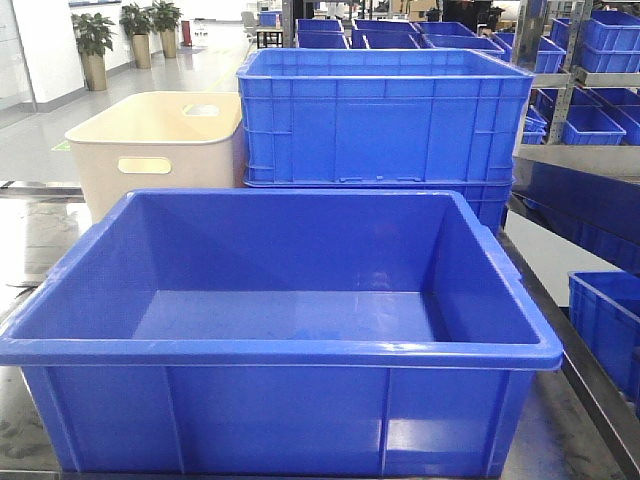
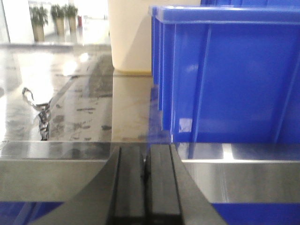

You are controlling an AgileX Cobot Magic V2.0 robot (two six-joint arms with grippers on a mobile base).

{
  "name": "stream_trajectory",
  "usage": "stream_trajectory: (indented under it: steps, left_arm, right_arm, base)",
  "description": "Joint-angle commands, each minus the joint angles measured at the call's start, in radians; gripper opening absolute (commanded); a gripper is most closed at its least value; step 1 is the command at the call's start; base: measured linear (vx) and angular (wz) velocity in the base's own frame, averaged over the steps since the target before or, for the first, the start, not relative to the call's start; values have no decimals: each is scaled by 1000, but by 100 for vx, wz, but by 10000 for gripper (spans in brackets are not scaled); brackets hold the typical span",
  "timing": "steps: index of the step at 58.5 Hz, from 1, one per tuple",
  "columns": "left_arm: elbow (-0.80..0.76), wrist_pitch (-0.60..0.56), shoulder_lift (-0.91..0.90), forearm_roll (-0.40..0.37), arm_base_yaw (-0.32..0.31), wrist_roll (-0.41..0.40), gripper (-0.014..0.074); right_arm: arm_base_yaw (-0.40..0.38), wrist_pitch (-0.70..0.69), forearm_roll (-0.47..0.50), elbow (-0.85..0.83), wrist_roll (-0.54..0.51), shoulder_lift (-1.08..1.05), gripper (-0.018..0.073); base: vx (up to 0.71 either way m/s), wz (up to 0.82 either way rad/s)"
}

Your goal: Pick red and yellow blocks into blue bin

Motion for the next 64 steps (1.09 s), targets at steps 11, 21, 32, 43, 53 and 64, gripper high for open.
stream_trajectory:
  steps: [11, 21, 32, 43, 53, 64]
  left_arm:
    - [1, -151, -40, -5, 2, -10, 2]
    - [1, -151, -39, -5, 1, -10, 2]
    - [1, -151, -39, -5, 1, -10, 2]
    - [1, -151, -39, -5, 1, -10, 2]
    - [1, -151, -39, -5, 1, -10, 2]
    - [1, -151, -39, -5, 1, -9, 2]
  right_arm:
    - [1, -60, -13, -25, -8, 1, -11]
    - [1, -60, -13, -25, -8, 1, -11]
    - [1, -60, -13, -25, -8, 1, -11]
    - [1, -60, -13, -25, -8, 1, -11]
    - [1, -60, -13, -25, -8, 1, -11]
    - [1, -60, -13, -25, -9, 1, -11]
  base:
    - [0, 0]
    - [0, 0]
    - [0, 0]
    - [0, 0]
    - [0, 0]
    - [0, 0]
